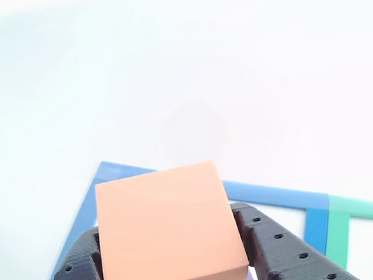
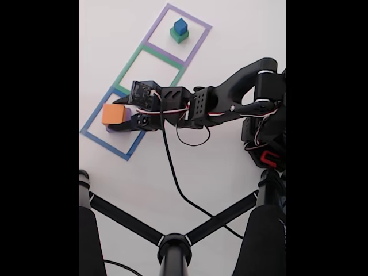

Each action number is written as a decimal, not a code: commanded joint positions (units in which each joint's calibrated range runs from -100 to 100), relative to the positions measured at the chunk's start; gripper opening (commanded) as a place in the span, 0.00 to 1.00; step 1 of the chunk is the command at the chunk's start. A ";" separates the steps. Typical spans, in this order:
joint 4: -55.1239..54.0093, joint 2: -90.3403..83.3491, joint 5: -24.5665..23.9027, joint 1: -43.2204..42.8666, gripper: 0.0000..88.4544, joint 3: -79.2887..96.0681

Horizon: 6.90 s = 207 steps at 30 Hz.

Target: Tower of hanoi

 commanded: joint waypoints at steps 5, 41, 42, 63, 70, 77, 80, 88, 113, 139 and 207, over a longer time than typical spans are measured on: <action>-5.25 2.47 0.39 -0.15 0.08 -0.18; -8.24 7.36 0.39 -0.15 0.28 -1.90; -8.48 7.36 0.39 -0.07 0.29 -1.90; 40.89 -27.82 0.39 3.21 0.14 -12.35; 73.18 -38.56 0.39 8.24 0.03 -26.26; 106.29 -39.36 0.39 15.56 0.01 -51.43; 118.83 -36.88 0.39 18.84 0.01 -65.42; 131.46 -29.74 0.39 25.47 0.01 -91.23; 99.65 -41.12 0.39 43.70 0.30 -41.79; 11.51 -21.89 0.39 44.61 0.31 10.09; -14.23 7.76 0.39 43.62 0.06 2.28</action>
